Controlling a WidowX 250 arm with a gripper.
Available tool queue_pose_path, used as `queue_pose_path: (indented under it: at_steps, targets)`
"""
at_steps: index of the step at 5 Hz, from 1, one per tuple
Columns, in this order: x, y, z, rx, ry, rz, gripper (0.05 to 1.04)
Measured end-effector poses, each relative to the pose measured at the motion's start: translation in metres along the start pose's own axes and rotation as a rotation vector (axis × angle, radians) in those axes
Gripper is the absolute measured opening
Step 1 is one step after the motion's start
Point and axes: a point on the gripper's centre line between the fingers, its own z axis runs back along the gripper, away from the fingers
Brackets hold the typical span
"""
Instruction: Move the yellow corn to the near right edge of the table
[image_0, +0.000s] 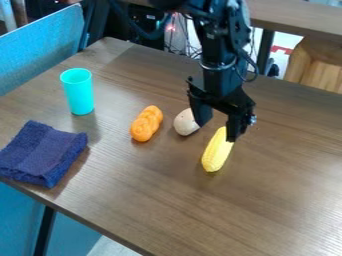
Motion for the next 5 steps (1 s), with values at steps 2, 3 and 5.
queue_pose_path:
  at_steps: [2, 3, 5]
  targets:
    - [0.009, -0.003, -0.015, 0.030, 0.046, 0.088, 1.001]
    - [0.010, 0.003, -0.026, 0.117, 0.132, 0.166, 1.001]
    - [0.007, 0.004, -0.051, 0.170, 0.276, 0.192, 1.001]
